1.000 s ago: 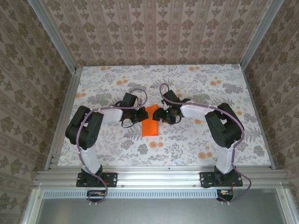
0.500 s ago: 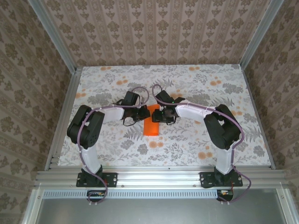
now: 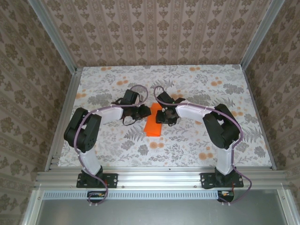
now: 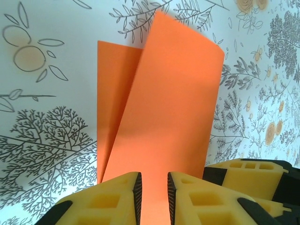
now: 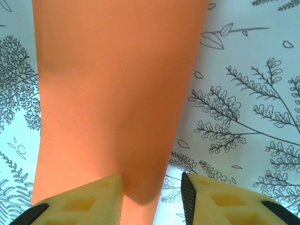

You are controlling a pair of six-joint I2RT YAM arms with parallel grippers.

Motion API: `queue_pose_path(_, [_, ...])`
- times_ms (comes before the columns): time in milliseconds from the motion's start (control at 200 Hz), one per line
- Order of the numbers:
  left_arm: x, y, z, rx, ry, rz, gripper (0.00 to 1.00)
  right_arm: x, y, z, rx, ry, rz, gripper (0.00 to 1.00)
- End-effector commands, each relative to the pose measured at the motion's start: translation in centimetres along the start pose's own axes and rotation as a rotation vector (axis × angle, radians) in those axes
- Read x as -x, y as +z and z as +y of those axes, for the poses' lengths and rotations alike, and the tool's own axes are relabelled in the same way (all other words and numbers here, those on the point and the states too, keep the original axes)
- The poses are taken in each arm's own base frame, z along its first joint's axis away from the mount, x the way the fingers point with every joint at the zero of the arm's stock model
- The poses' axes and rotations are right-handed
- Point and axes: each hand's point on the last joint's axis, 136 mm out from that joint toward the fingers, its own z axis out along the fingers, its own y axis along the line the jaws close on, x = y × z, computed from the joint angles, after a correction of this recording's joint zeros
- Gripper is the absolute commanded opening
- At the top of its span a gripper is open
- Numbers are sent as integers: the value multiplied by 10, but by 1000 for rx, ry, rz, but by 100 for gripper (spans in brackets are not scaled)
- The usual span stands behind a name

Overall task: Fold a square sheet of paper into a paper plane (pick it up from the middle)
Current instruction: Hold the square sheet of paper at the center of the table.

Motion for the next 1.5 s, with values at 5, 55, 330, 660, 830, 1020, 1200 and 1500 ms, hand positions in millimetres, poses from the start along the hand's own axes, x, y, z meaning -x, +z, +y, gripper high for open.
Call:
queue_pose_path(5, [3,-10,-1,28,0,-27,26,-10,6,-14,-50,-21,37,42])
queue_pose_path(55, [4,-11,0,33,4,-31,27,-11,6,-12,-38,-43,46,44])
queue_pose_path(330, [7,-16,13,81,-7,-60,31,-17,7,-14,-41,-130,93,46])
queue_pose_path(660, [7,-12,12,66,-10,-51,30,-18,13,-24,-90,-97,108,46])
queue_pose_path(830, [6,-10,14,69,-12,-44,30,-16,15,-25,-90,-45,96,46])
queue_pose_path(1020, [5,-8,15,68,-15,-38,30,-20,19,-31,-78,40,106,46])
queue_pose_path(1200, [4,-6,15,64,-13,-30,30,-19,22,-31,-75,31,114,46])
queue_pose_path(1500, [5,-6,14,62,-14,-30,30,-27,24,-37,-91,-30,146,46])
